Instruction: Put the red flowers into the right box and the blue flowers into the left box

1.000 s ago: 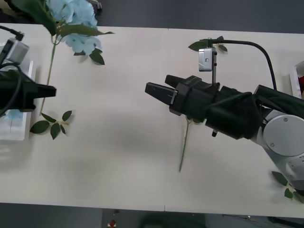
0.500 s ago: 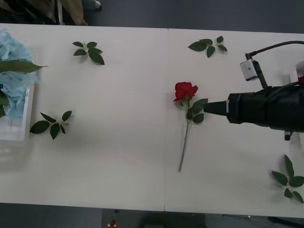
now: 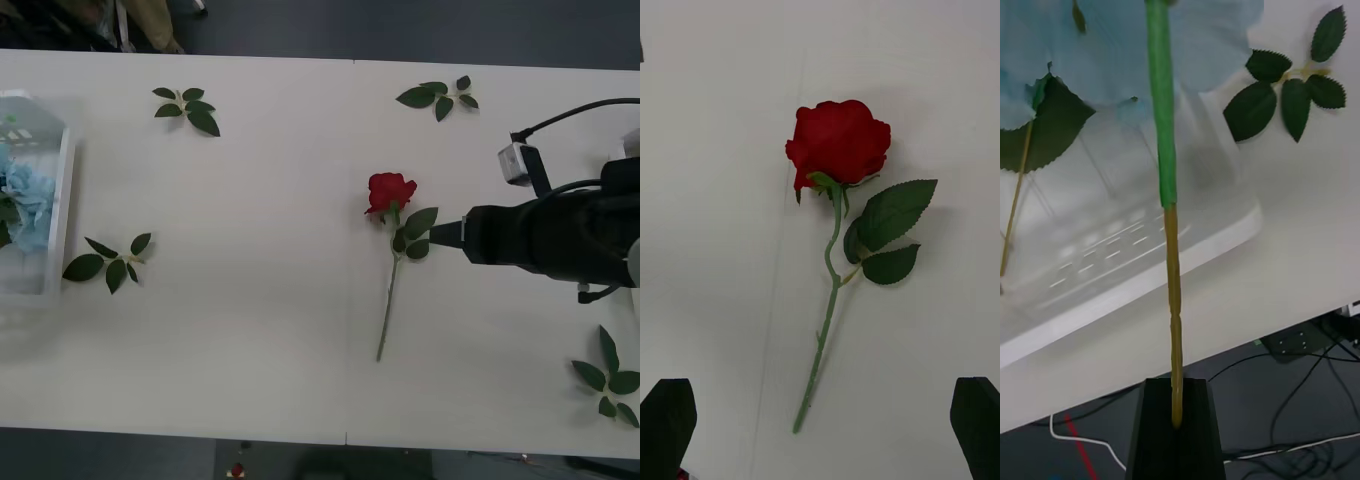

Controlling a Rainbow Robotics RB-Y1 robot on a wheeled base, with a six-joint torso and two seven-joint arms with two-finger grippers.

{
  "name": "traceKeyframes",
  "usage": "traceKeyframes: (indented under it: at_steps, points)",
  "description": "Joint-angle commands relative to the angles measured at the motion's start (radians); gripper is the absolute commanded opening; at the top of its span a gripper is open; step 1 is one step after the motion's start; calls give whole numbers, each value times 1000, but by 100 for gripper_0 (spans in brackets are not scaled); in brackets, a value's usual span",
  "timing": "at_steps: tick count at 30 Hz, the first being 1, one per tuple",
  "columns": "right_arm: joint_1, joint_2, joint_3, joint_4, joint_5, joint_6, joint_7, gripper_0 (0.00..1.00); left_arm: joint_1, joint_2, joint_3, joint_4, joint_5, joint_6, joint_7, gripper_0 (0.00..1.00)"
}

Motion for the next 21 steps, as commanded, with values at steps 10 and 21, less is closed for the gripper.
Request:
traceKeyframes:
  at_steps: [10, 21]
  points:
    - [-197, 175, 100, 113, 260, 120, -121, 100, 85, 91, -26, 73, -248, -85, -13, 0]
    - [-306, 236, 191, 311, 400, 112, -127, 100, 83, 90, -174, 105, -305, -252, -13, 0]
